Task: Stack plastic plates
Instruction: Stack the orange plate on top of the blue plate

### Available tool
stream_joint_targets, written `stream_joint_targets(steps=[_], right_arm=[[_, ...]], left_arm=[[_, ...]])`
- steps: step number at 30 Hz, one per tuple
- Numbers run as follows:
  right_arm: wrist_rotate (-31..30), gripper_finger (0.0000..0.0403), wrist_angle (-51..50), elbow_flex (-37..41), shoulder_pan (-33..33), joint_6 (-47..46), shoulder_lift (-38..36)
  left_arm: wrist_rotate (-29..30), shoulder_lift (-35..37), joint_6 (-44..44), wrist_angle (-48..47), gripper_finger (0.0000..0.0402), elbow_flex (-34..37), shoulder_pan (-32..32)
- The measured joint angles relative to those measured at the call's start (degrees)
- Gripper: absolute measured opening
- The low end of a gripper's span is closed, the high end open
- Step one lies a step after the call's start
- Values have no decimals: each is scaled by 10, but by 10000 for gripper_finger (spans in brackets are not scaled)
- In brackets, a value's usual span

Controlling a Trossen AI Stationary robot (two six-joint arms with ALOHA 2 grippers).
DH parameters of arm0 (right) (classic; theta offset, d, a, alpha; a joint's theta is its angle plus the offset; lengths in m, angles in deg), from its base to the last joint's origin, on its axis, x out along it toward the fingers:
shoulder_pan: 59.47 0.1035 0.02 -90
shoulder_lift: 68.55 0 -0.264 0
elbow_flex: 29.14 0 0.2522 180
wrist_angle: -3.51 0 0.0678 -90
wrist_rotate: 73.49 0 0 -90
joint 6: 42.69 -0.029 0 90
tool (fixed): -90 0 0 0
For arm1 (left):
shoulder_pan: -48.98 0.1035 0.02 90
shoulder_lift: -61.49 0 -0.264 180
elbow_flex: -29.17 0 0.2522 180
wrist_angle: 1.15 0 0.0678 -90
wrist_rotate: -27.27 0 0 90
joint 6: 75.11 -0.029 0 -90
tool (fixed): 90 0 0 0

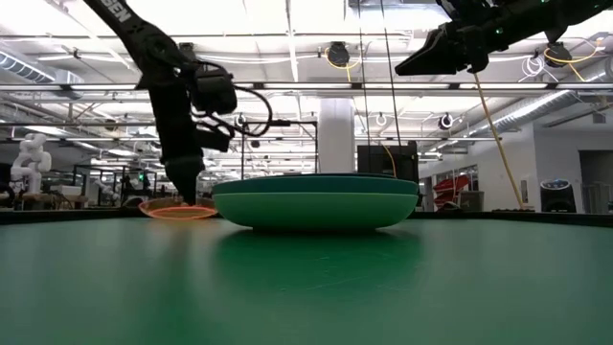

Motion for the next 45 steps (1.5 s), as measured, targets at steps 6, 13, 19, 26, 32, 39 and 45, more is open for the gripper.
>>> stream_joint_targets(steps=[6, 13, 19, 26, 32, 39, 45], right_arm=[[0, 105, 0, 0, 0, 0, 0], [0, 105, 0, 0, 0, 0, 0], [0, 105, 0, 0, 0, 0, 0], [1, 105, 0, 0, 0, -9, 0], [1, 105, -14, 0, 0, -11, 0], [1, 105, -13, 0, 0, -6, 0], [1, 105, -13, 0, 0, -10, 0]], left_arm=[[1, 30, 4, -4, 30, 0, -35], [3, 43, 5, -11, 30, -1, -64], [-38, 43, -47, -22, 30, -1, -69], [-91, 43, -89, 26, 30, 6, -38], [-93, 43, -64, 37, 30, 14, -5], [-94, 43, -47, 39, 30, 14, 17], [-94, 43, -47, 34, 32, 14, 20]])
